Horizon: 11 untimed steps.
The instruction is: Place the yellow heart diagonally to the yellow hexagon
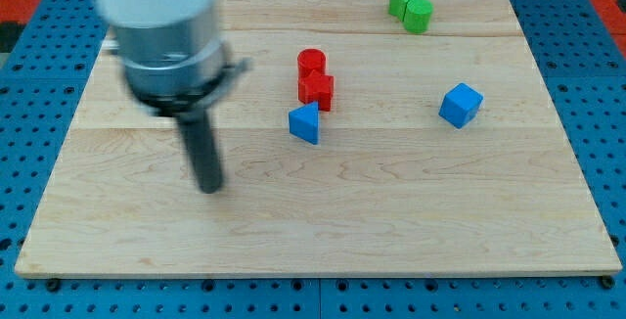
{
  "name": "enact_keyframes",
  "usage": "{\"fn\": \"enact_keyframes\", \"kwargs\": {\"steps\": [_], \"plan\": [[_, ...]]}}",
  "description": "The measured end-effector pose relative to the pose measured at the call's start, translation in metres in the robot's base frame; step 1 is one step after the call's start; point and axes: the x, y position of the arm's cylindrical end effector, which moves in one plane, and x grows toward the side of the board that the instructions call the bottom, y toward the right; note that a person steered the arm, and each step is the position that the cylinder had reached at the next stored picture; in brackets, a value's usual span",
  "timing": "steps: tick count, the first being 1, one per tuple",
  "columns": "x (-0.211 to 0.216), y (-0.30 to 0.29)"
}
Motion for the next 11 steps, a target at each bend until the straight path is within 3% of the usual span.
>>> {"fn": "enact_keyframes", "kwargs": {"steps": [1, 3, 4, 7, 10, 11], "plan": [[-0.036, -0.057], [-0.160, -0.137], [-0.172, -0.157], [-0.266, -0.131], [-0.280, -0.112], [-0.251, -0.066]]}}
